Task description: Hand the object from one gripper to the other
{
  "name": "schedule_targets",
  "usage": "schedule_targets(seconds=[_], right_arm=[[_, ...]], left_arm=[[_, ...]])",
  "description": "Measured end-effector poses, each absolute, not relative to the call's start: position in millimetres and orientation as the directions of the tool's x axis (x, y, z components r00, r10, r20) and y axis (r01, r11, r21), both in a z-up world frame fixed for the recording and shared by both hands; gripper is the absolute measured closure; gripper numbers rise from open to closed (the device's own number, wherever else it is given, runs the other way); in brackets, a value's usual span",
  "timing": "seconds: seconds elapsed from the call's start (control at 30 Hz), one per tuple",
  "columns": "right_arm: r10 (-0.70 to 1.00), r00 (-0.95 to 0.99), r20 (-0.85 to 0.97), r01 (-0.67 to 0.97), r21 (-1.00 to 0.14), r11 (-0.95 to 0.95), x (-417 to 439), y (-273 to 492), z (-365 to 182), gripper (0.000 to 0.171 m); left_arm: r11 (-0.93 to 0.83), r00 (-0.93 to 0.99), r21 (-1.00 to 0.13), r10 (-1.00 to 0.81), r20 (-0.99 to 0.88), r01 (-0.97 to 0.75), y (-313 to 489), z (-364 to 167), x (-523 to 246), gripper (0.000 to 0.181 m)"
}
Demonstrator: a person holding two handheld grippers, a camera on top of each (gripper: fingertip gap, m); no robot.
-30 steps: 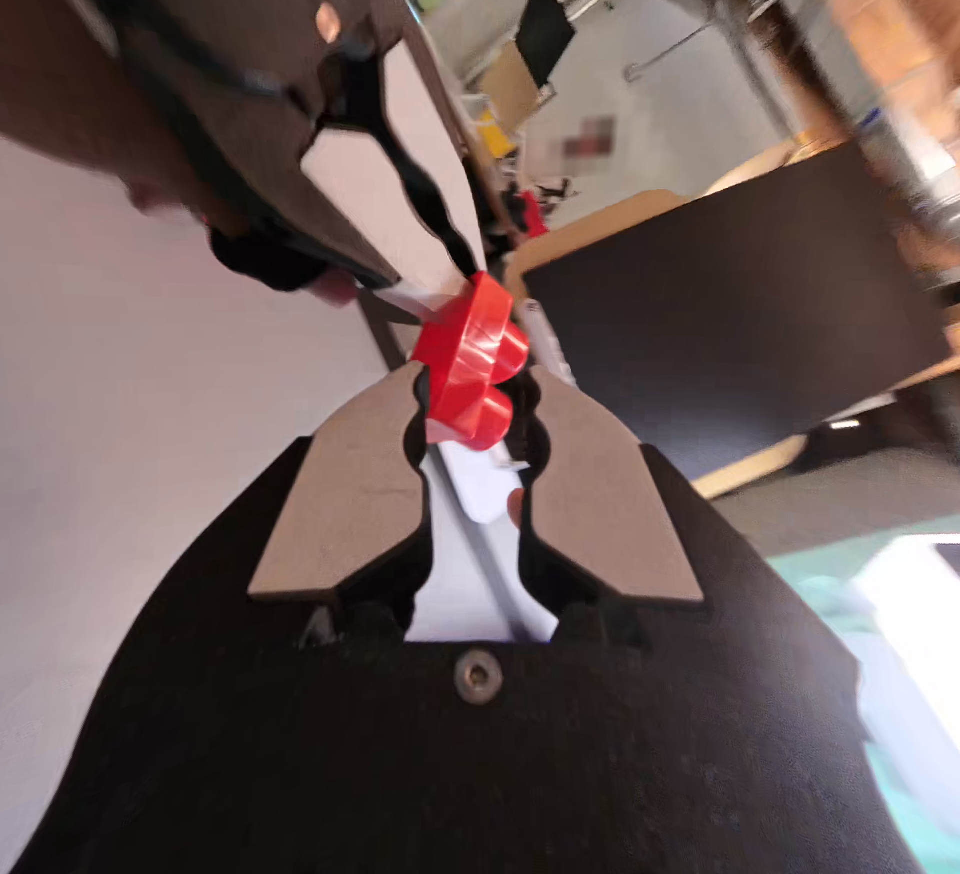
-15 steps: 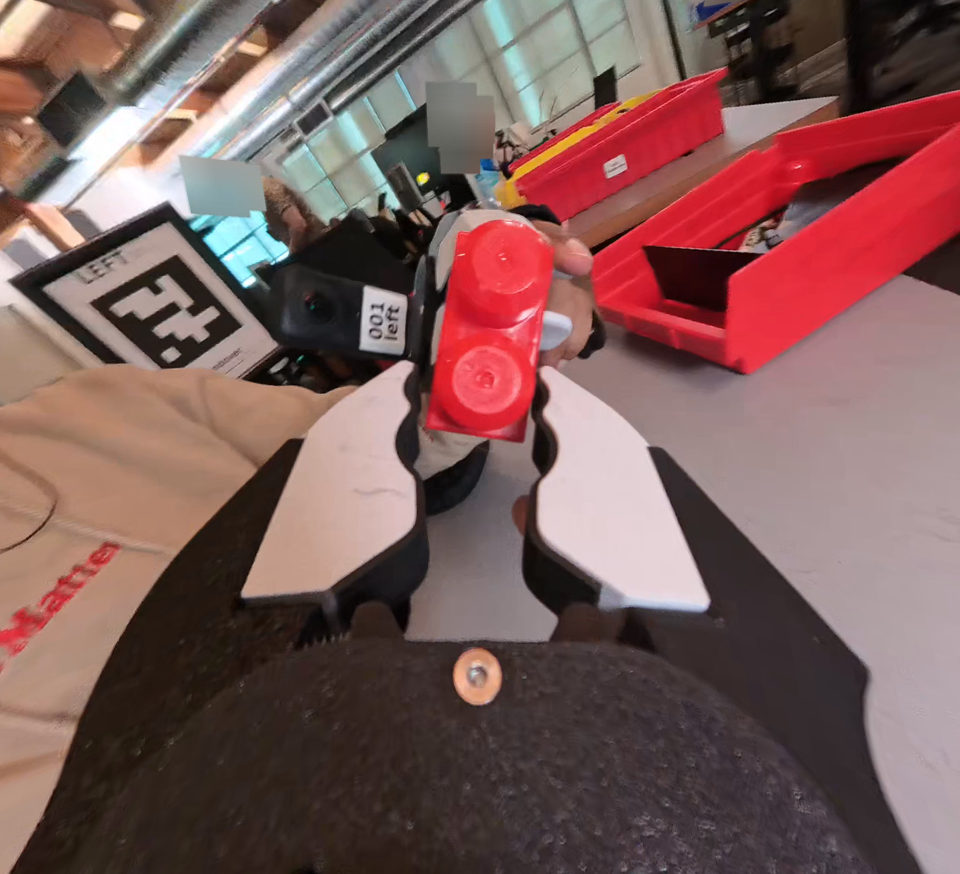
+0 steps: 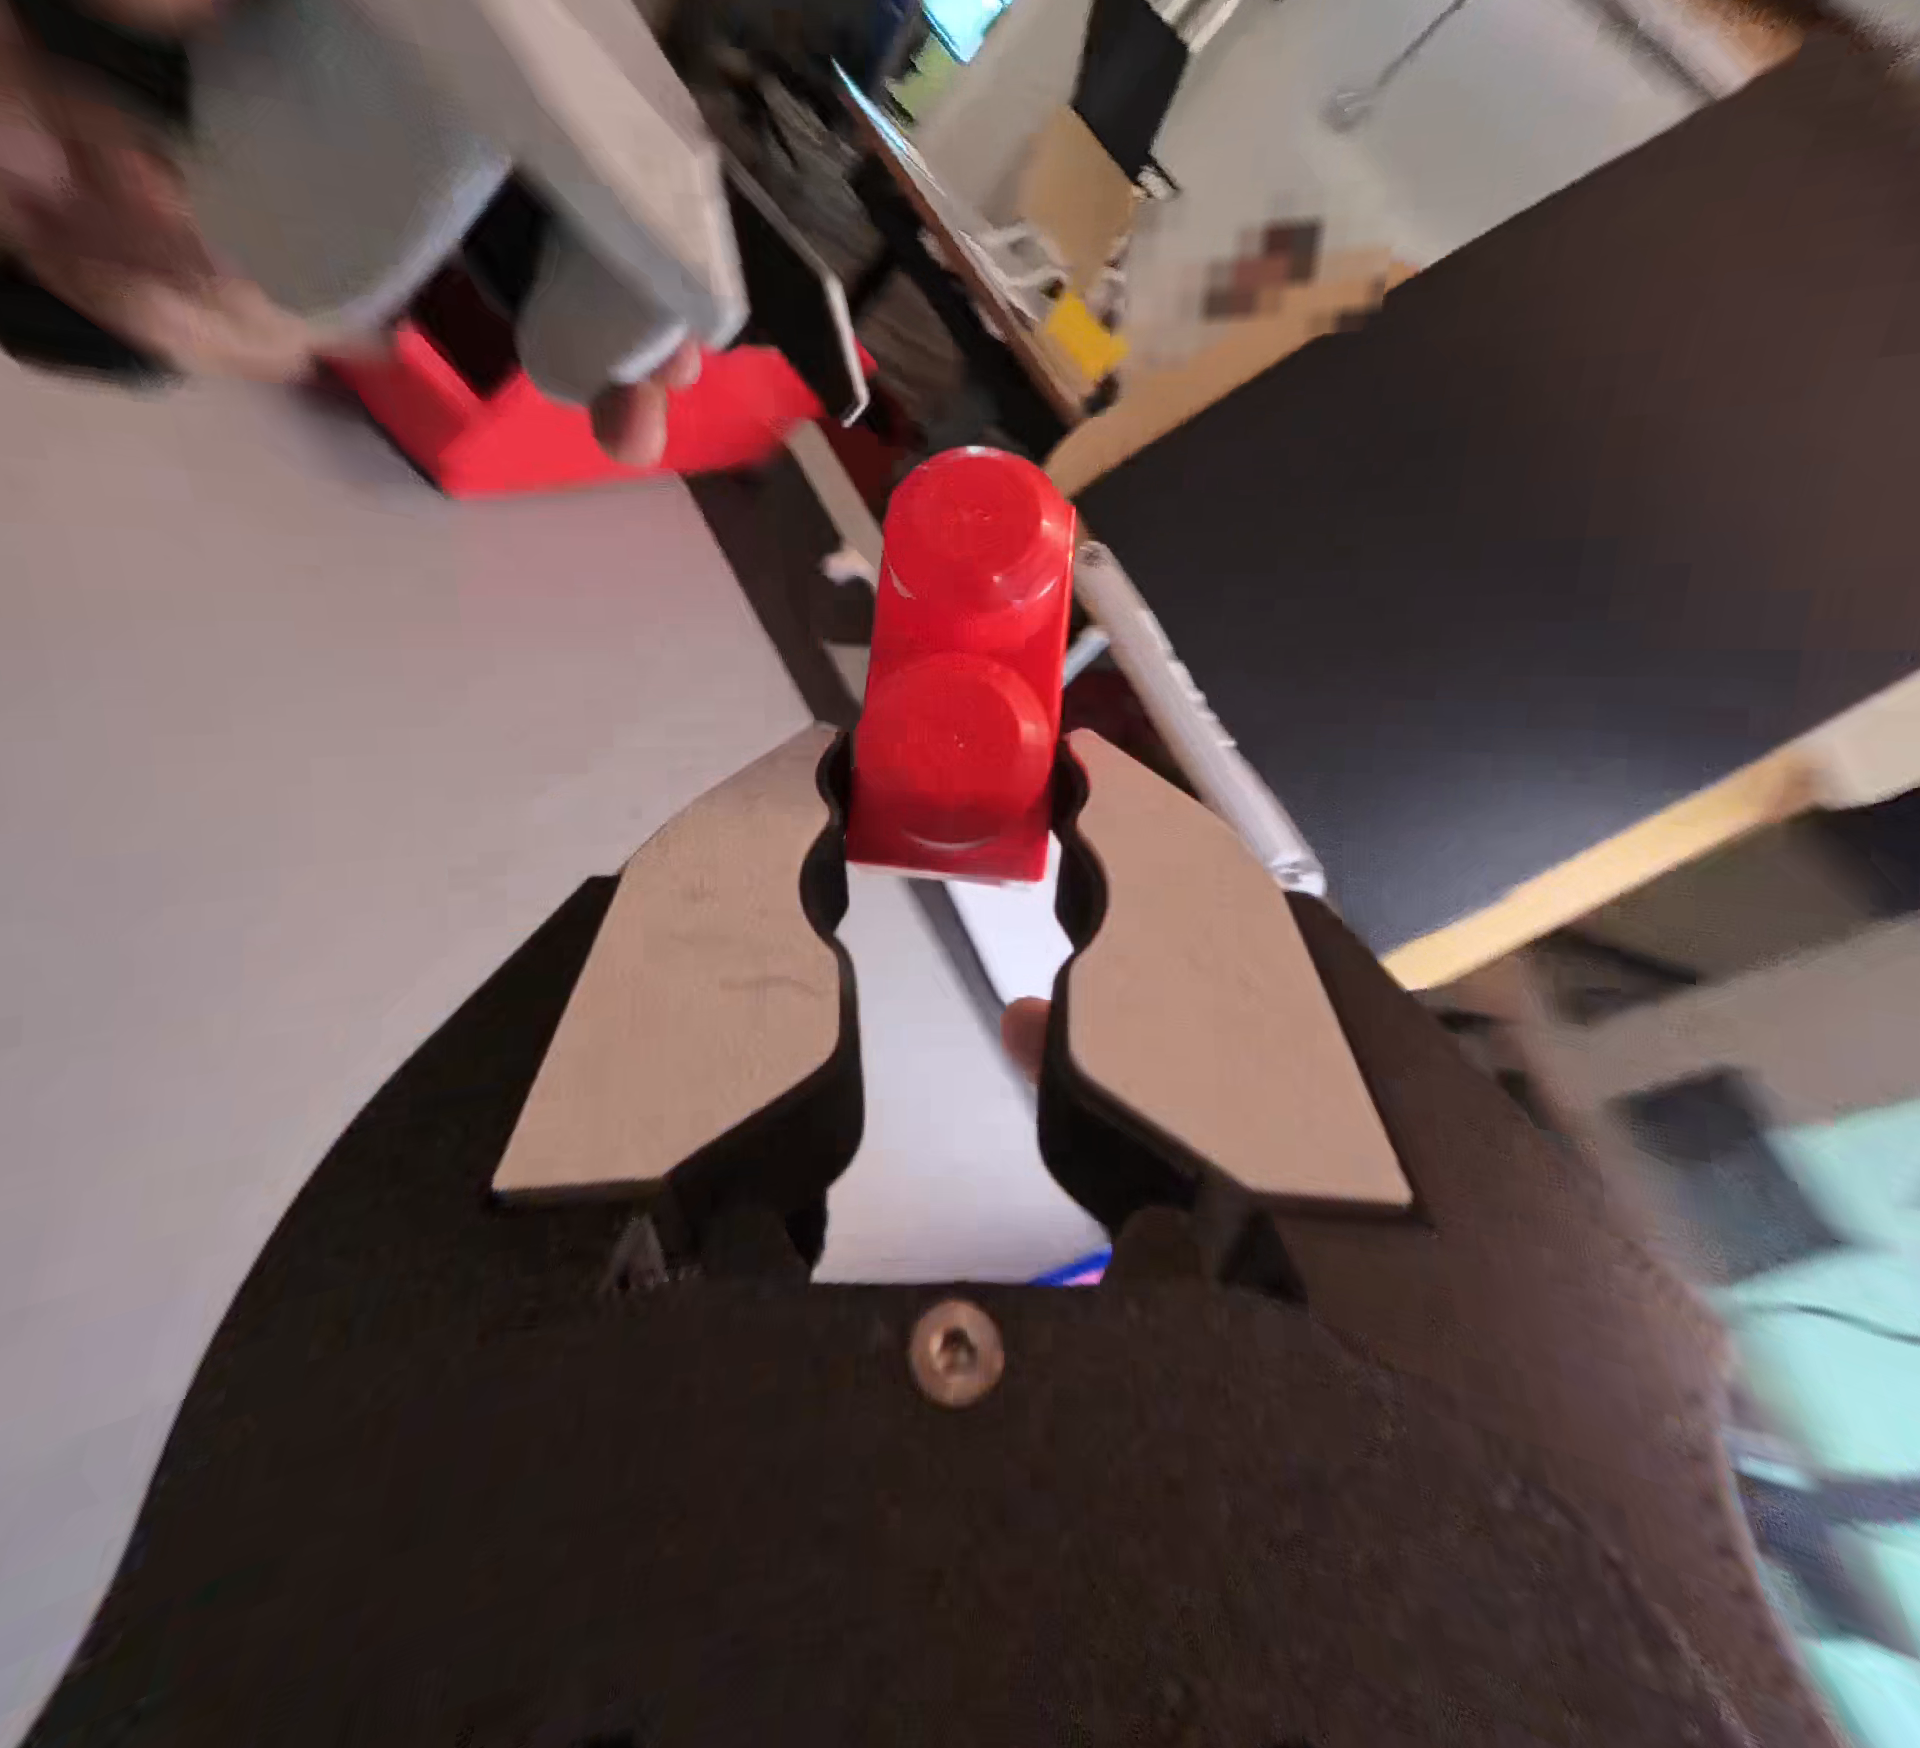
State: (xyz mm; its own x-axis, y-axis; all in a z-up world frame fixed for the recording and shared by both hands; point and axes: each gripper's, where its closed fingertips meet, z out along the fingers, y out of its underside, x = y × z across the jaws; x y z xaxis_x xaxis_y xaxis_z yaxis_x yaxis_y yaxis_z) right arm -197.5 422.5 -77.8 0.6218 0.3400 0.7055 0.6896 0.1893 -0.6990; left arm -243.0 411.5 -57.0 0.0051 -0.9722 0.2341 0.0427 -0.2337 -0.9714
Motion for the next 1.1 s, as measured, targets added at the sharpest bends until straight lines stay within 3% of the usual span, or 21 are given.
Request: schedule_targets(seconds=[0.13,0.23,0.47,0.53,0.63,0.7,0.87,0.97,1.1], right_arm=[[0.117,0.378,0.918,0.904,-0.394,0.164,-200.3,433.9,-96.3,0.135],[0.063,0.285,0.956,0.949,-0.291,0.123,-205.8,438.7,-108.3,0.135],[0.038,0.232,0.972,0.972,-0.233,0.032,-215.1,441.9,-122.8,0.135],[0.034,0.222,0.974,0.974,-0.224,0.040,-221.4,440.6,-125.1,0.135],[0.069,0.258,0.964,0.961,-0.263,0.082,-236.0,435.6,-128.3,0.135],[0.082,0.283,0.956,0.950,-0.291,0.115,-237.5,434.2,-126.1,0.135],[0.062,0.226,0.972,0.948,-0.234,0.217,-241.9,427.6,-120.3,0.135],[0.063,0.157,0.986,0.923,-0.170,0.344,-255.6,418.3,-126.4,0.135],[0.063,0.155,0.986,0.853,-0.166,0.496,-269.8,402.5,-126.5,0.135]], left_arm=[[-0.258,0.100,-0.964,-0.963,0.251,-0.063,417.7,-75.7,-236.6,0.134],[-0.207,0.220,-0.965,-0.961,0.168,-0.164,428.6,-96.6,-234.1,0.137],[-0.058,0.392,-0.960,-0.918,-0.057,-0.274,445.6,-117.3,-233.7,0.158],[0.013,0.408,-0.958,-0.903,-0.134,-0.286,448.3,-119.3,-233.7,0.181],[0.111,0.392,-0.950,-0.892,-0.224,-0.290,450.5,-121.6,-232.9,0.181],[0.065,0.365,-0.964,-0.917,-0.160,-0.259,450.4,-121.6,-233.6,0.181],[-0.126,0.249,-0.977,-0.965,0.080,-0.173,451.9,-118.6,-238.9,0.151],[-0.258,0.040,-0.952,-0.966,0.255,-0.162,436.3,-118.5,-243.3,0.145],[-0.436,-0.152,-0.868,-0.866,0.476,-0.237,422.5,-128.9,-254.7,0.139]])
